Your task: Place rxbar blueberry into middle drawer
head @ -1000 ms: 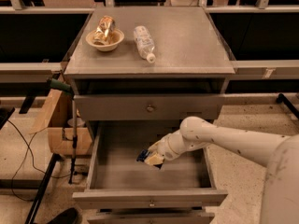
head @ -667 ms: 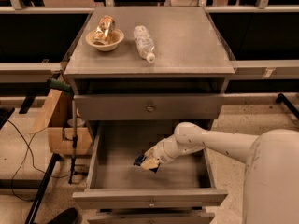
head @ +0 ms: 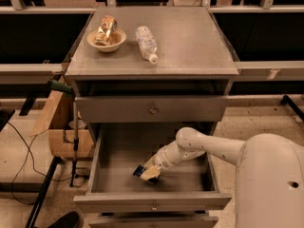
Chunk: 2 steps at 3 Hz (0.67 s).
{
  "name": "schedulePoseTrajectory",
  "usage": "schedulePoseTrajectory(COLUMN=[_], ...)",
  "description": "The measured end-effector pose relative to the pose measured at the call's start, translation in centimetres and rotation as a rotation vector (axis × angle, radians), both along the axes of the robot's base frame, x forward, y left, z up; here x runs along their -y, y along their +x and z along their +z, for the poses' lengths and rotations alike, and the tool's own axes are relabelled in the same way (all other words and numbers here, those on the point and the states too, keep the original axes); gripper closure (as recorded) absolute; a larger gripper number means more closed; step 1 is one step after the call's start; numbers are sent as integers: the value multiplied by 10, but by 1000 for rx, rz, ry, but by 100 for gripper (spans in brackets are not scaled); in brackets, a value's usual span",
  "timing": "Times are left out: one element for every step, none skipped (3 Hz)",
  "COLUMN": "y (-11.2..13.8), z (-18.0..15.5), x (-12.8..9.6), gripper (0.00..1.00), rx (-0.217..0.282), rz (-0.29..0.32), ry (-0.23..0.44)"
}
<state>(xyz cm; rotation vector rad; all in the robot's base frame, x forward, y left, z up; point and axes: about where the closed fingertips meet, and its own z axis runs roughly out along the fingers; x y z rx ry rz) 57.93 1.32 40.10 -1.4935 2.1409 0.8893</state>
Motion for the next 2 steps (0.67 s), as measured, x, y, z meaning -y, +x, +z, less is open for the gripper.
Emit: schedulePoseTrajectory(y=[-1,-1], z=[0,0], x=[0,0], gripper=[6,0], rx=[-6,-6], rz=[5,5], ry=[2,2])
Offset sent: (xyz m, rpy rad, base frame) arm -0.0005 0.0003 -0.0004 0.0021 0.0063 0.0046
